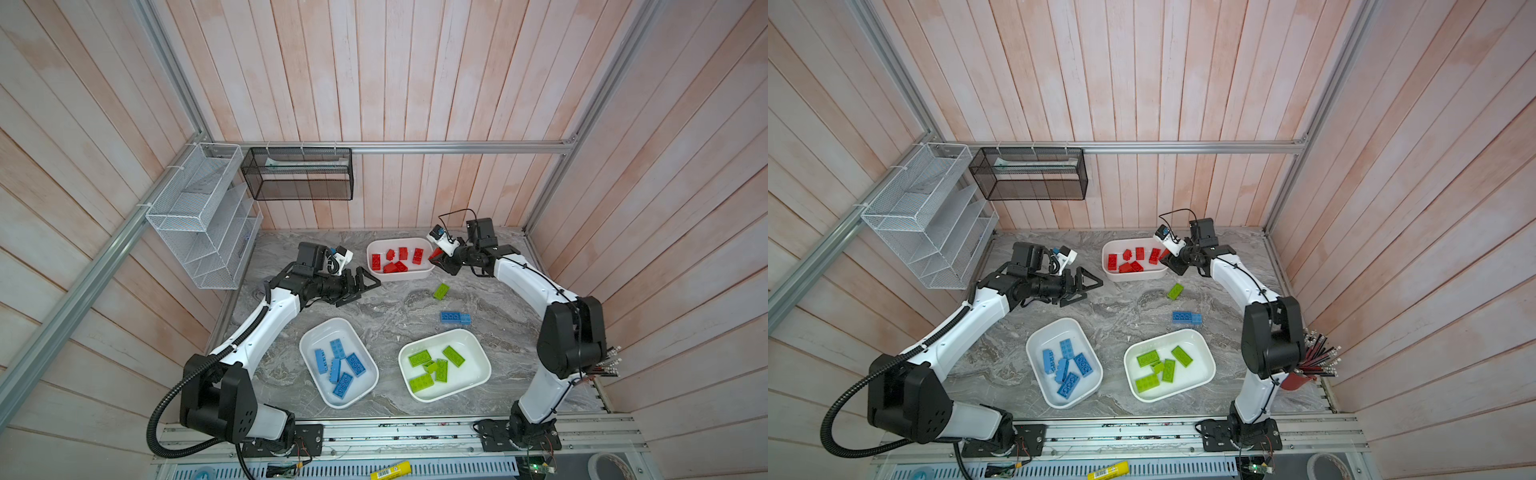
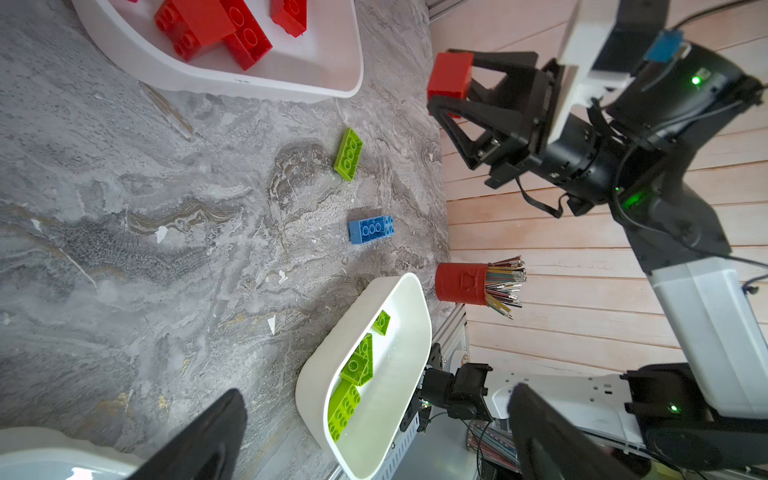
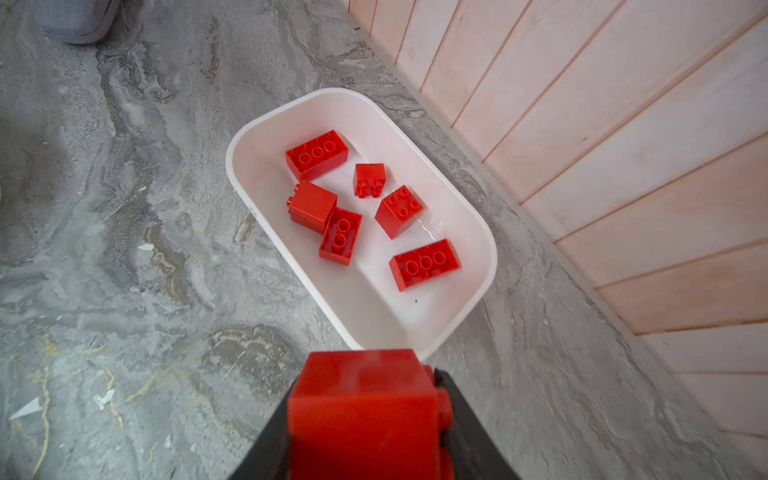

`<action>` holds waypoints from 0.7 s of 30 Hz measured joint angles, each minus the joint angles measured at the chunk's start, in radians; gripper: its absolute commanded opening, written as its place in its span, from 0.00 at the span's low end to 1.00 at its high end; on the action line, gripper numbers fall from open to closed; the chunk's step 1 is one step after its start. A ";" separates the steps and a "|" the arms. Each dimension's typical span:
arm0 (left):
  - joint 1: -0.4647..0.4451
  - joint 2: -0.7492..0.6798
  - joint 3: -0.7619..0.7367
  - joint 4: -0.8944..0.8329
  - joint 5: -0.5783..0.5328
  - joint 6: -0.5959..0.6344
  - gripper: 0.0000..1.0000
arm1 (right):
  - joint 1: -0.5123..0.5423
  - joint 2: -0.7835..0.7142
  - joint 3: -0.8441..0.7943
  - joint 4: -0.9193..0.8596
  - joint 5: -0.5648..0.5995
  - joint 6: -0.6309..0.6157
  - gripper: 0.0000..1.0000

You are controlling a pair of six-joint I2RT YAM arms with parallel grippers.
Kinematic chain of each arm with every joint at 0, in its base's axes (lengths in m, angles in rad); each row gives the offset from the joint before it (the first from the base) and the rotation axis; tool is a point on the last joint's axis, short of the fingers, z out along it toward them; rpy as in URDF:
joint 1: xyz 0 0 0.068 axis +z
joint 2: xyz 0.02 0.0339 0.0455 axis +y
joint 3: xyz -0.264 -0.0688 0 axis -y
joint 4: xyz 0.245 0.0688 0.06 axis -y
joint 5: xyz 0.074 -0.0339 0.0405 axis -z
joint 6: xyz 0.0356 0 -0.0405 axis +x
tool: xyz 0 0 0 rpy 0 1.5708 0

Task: Sort the legos into containers by color
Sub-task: 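Carry the red brick with the right gripper into the far tub, release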

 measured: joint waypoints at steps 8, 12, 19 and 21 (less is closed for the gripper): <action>0.008 0.000 0.001 0.000 -0.002 0.000 1.00 | 0.060 0.309 0.275 -0.033 0.033 0.042 0.39; 0.010 0.000 0.001 -0.001 -0.002 0.000 1.00 | 0.072 0.420 0.388 -0.076 0.071 0.048 0.46; 0.011 0.000 0.001 -0.008 -0.002 0.007 1.00 | 0.072 0.457 0.461 -0.175 0.112 0.016 0.63; 0.011 0.000 0.001 -0.008 -0.002 0.008 1.00 | 0.072 0.454 0.470 -0.192 0.116 0.014 0.64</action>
